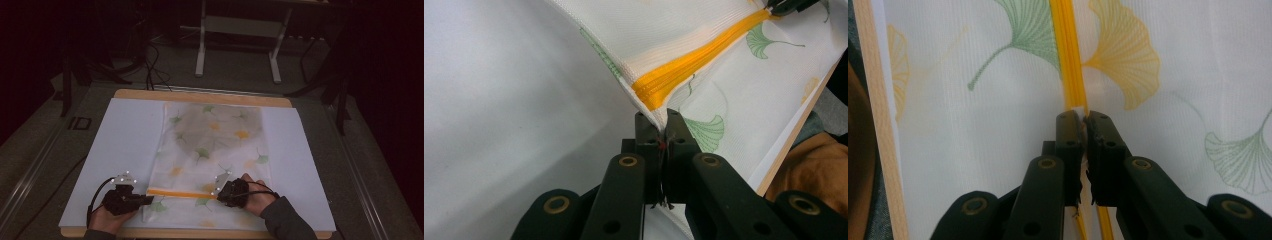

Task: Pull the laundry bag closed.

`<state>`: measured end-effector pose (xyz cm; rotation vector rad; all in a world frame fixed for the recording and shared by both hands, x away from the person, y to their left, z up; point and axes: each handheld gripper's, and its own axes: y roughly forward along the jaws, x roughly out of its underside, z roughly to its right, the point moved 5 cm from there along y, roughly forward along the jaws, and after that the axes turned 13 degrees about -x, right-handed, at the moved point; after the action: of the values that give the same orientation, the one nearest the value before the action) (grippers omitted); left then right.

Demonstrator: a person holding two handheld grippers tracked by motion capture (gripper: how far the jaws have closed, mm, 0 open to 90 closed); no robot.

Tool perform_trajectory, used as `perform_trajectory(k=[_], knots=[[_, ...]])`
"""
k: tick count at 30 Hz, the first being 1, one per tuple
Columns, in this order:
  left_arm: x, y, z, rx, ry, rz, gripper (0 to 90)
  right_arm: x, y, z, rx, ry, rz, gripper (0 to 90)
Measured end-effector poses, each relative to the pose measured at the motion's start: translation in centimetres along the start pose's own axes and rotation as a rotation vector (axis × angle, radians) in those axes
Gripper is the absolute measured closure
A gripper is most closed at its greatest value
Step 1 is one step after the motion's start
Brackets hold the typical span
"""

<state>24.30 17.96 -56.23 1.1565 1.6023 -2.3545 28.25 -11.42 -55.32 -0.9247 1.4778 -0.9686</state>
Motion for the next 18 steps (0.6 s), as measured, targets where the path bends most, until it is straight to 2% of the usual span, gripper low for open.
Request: perform_trajectory(k=[18], knots=[[0.0,-0.1,-0.1,-0.003,-0.003,0.0,88.1,1.3,-0.5,0.1,0.011,0.016,-0.014,84.7]])
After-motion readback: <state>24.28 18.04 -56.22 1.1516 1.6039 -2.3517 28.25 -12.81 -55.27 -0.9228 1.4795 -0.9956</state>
